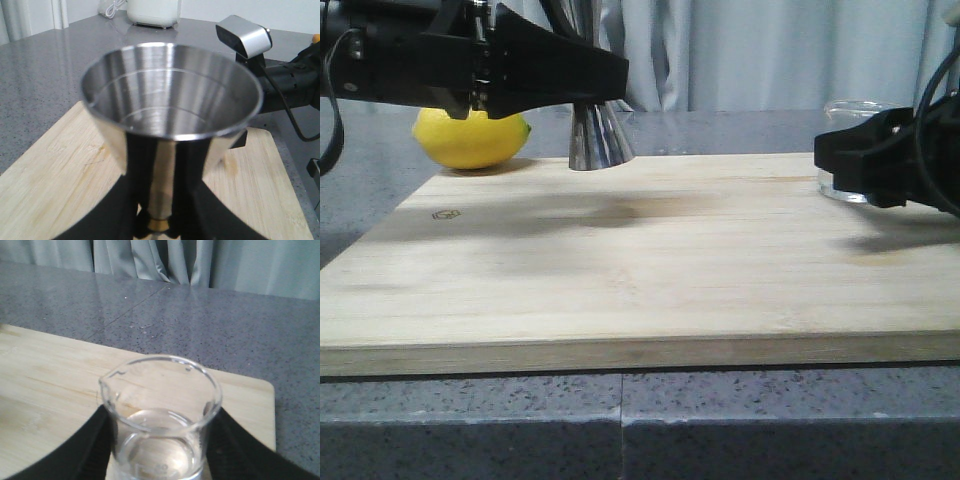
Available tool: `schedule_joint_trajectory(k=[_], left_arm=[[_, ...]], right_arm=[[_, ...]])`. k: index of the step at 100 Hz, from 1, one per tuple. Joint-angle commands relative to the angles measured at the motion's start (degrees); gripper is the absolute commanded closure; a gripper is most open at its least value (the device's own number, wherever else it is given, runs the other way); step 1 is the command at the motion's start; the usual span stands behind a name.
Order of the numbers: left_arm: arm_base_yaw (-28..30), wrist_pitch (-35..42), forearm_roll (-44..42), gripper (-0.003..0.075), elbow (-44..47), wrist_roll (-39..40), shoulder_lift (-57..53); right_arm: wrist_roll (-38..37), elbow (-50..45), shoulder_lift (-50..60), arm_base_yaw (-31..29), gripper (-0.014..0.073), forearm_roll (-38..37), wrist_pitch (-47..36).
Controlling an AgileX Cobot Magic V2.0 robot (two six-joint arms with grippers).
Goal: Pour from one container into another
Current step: 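Lift the beaker with the right gripper toward the held jigger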
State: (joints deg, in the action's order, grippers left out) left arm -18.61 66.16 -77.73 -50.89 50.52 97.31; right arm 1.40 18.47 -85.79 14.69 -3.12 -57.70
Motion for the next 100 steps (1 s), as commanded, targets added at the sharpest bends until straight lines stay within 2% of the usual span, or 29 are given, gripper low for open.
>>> schedule_joint_trajectory(k=[1, 29, 60, 77, 100], left_arm=[[-0.61, 8.59, 1.91, 0.0722, -1.60, 0.37, -2.69], [-0.61, 8.59, 1.91, 0.0722, -1.60, 0.37, -2.69], [-0.61, 8.59, 1.39, 0.0722, -1.60, 1.66, -2.69], [-0.61, 8.59, 0.52, 0.0722, -1.60, 2.58, -2.69], [-0.61, 8.59, -0.85, 0.0722, -1.60, 3.52, -2.69]], right_arm=[[0.54, 1.72, 2.92, -0.08, 0.0445, -0.85, -4.26], [0.54, 5.92, 7.49, -0.08, 0.0445, -3.07, 2.72], [0.54, 15.60, 13.90, 0.24, 0.0445, -8.75, 18.75], [0.54, 21.01, 15.40, 2.43, 0.0445, -11.03, 26.57], [0.54, 25.64, 15.52, 6.63, 0.0445, -13.64, 31.43]])
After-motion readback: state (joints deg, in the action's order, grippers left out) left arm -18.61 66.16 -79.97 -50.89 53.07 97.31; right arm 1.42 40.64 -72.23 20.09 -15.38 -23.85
